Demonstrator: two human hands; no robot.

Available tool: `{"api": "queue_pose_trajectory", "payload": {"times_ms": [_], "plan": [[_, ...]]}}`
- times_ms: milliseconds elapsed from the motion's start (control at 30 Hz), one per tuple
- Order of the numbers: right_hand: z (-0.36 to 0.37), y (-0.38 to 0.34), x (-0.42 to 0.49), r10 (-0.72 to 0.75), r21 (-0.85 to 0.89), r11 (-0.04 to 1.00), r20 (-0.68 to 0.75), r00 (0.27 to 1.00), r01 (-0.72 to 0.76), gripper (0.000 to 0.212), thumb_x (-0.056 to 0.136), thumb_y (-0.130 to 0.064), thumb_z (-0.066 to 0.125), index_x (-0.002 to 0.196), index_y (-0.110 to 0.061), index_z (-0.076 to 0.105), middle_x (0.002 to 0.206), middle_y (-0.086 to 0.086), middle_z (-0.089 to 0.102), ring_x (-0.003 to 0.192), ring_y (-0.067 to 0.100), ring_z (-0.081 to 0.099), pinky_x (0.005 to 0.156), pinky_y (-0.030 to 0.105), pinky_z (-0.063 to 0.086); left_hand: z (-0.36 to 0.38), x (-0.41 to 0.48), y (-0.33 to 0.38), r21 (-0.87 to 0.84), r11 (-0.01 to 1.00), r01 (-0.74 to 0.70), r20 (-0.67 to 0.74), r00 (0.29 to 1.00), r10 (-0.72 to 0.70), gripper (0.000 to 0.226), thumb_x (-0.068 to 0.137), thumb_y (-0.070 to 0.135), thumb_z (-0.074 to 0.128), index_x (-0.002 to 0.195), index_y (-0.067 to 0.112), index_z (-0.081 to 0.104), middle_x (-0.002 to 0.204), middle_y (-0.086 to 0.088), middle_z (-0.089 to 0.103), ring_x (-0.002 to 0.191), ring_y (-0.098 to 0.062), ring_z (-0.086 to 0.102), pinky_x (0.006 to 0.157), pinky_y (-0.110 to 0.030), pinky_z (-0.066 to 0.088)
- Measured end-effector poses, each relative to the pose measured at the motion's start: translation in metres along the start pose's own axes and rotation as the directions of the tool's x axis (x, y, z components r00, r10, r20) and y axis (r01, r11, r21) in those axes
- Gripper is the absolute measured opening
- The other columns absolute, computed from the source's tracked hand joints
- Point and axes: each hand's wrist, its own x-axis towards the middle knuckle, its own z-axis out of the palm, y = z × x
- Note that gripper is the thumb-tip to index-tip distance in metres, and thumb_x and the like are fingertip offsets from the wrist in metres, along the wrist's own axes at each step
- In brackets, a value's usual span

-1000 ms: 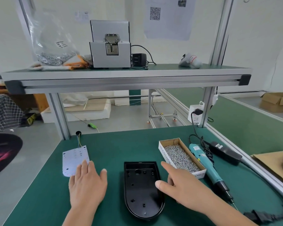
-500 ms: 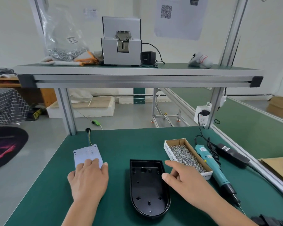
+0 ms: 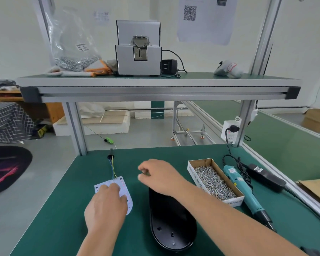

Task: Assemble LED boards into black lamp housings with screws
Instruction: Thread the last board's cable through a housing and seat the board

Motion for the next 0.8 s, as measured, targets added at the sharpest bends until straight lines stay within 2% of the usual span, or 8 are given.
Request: {"api": "queue_pose_trajectory", "payload": {"times_ms": [67,167,233,367,500,600,667,800], "plan": [[0.014,-0.010,0.023,-0.018,-0.037,0.999,0.123,0.992,0.022,0.043,0.101,-0.035,0.057,0.138,-0.012,0.060,0.136,0.012,0.060,0.124,0.033,0.057,0.103,0.043,0.049,-0.002,-0.001,-0.001,0.009,1.000,-0.007,0.011,1.000,0.007,0.013,0.098,0.035,0.052,0.106,0.031,0.061,0.106,0.009,0.055,0.080,-0.017,0.061,0.059,-0.030,0.046],[0.034,-0.020,0.044,-0.009,-0.132,0.990,0.274,0.962,0.047,0.032,0.102,-0.038,0.059,0.110,-0.007,0.055,0.126,0.017,0.055,0.121,0.041,0.051,0.098,0.052,0.049,-0.001,-0.001,-0.002,0.007,1.000,-0.015,0.013,1.000,0.015,0.018,0.098,0.034,0.051,0.112,0.032,0.062,0.112,0.009,0.052,0.080,-0.016,0.061,0.056,-0.029,0.043],[0.045,-0.024,0.052,0.007,-0.223,0.972,0.328,0.945,0.070,0.038,0.100,-0.046,0.061,0.104,-0.010,0.051,0.126,0.017,0.053,0.121,0.038,0.044,0.096,0.051,0.046,0.000,0.001,-0.004,-0.007,1.000,-0.013,0.003,1.000,0.013,0.024,0.100,0.036,0.050,0.120,0.033,0.062,0.118,0.008,0.050,0.082,-0.016,0.061,0.056,-0.029,0.040],[0.051,-0.029,0.058,-0.033,-0.169,0.982,0.305,0.952,0.088,0.040,0.094,-0.041,0.071,0.096,-0.008,0.050,0.110,0.012,0.043,0.105,0.031,0.041,0.085,0.045,0.046,0.005,0.004,-0.006,-0.067,0.998,-0.020,-0.007,1.000,0.019,0.030,0.100,0.040,0.055,0.129,0.031,0.061,0.130,0.004,0.050,0.094,-0.019,0.062,0.061,-0.031,0.046],[0.056,-0.031,0.060,-0.062,-0.154,0.982,0.290,0.955,0.110,0.029,0.093,-0.030,0.070,0.107,-0.006,0.062,0.111,0.013,0.045,0.104,0.035,0.047,0.080,0.042,0.046,0.005,0.006,-0.006,-0.139,0.990,-0.003,-0.014,1.000,0.001,0.032,0.096,0.034,0.058,0.127,0.025,0.062,0.121,0.000,0.050,0.095,-0.022,0.057,0.064,-0.033,0.047],[0.054,-0.038,0.061,-0.115,-0.188,0.964,0.340,0.933,0.187,0.029,0.094,-0.031,0.068,0.107,-0.009,0.055,0.115,0.015,0.051,0.109,0.038,0.048,0.089,0.047,0.049,0.002,0.004,-0.005,-0.158,0.987,0.002,0.002,1.000,-0.001,0.029,0.093,0.032,0.058,0.120,0.026,0.063,0.113,0.002,0.047,0.091,-0.023,0.057,0.065,-0.035,0.052],[0.052,-0.044,0.062,-0.116,-0.233,0.946,0.401,0.909,0.224,0.029,0.095,-0.036,0.067,0.096,-0.011,0.052,0.106,0.012,0.052,0.106,0.035,0.046,0.095,0.051,0.049,0.000,0.004,-0.005,-0.167,0.986,0.009,0.015,1.000,-0.007,0.030,0.090,0.032,0.058,0.119,0.027,0.062,0.112,0.003,0.045,0.091,-0.023,0.058,0.063,-0.034,0.051],[0.046,-0.052,0.063,-0.094,-0.202,0.962,0.385,0.918,0.183,0.037,0.092,-0.036,0.074,0.090,-0.008,0.049,0.092,0.010,0.043,0.102,0.035,0.046,0.068,0.037,0.040,0.002,0.003,-0.006,-0.205,0.979,0.010,0.018,1.000,-0.007,0.033,0.090,0.035,0.061,0.122,0.025,0.059,0.114,0.002,0.044,0.100,-0.023,0.054,0.070,-0.034,0.049]]}}
